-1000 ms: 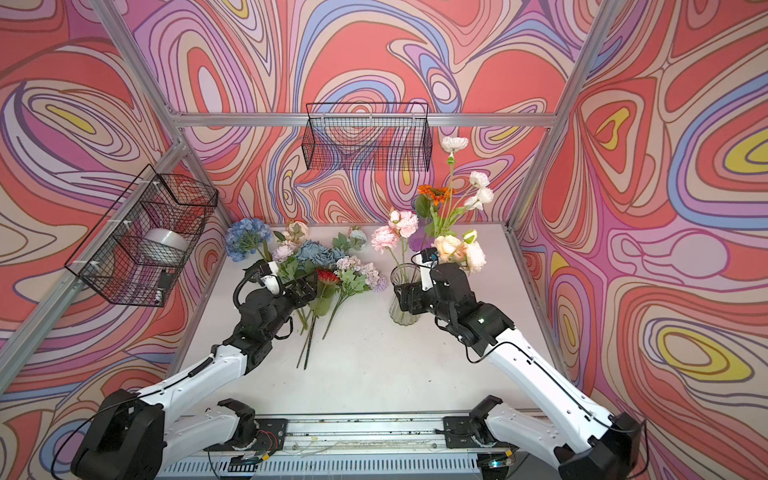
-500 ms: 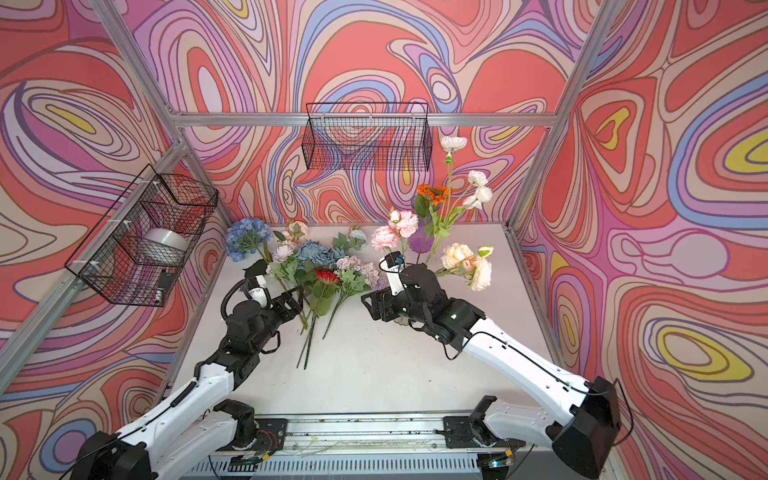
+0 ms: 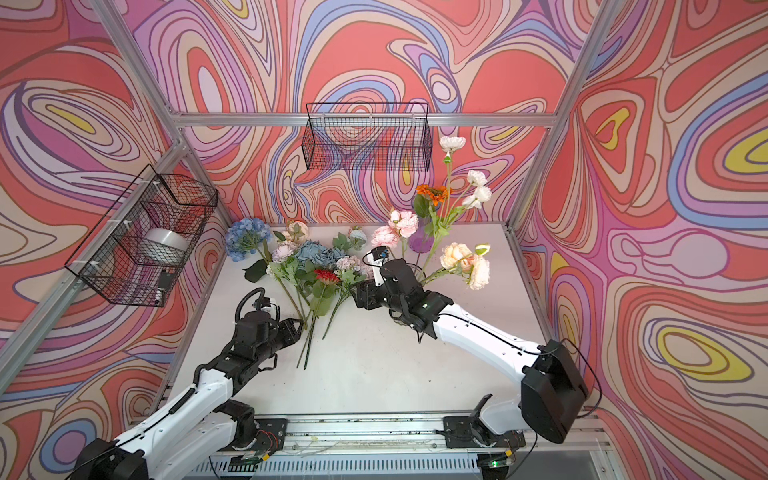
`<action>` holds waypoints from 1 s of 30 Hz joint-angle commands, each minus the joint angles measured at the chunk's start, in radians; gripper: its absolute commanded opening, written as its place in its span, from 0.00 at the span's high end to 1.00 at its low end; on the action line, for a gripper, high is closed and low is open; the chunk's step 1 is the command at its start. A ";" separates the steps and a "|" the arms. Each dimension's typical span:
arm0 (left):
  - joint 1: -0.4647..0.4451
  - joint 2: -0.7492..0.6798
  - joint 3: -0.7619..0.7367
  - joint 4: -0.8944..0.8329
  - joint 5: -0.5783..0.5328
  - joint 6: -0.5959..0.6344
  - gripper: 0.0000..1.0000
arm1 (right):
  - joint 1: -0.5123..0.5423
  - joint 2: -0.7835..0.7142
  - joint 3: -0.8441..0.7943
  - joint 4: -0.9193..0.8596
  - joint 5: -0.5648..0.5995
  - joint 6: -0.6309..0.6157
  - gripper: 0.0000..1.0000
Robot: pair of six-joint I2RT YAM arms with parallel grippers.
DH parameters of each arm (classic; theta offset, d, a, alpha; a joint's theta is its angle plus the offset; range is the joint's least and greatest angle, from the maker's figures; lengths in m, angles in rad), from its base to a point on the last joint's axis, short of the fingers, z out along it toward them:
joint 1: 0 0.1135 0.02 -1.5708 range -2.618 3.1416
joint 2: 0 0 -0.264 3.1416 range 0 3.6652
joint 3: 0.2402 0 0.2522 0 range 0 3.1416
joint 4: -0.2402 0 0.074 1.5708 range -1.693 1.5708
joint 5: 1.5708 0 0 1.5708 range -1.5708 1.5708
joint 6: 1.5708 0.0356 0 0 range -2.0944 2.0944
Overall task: Arrange the flowers into the vase
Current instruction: 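Close the left gripper on another flower stem in the pile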
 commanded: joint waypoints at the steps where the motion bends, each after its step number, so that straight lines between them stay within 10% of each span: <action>1: -0.041 0.029 0.000 -0.112 0.000 0.012 0.58 | 0.004 0.018 0.031 0.035 0.017 0.011 0.26; 30: -0.165 0.221 0.097 -0.182 -0.154 0.029 0.70 | 0.004 -0.020 0.017 0.018 0.042 -0.001 0.26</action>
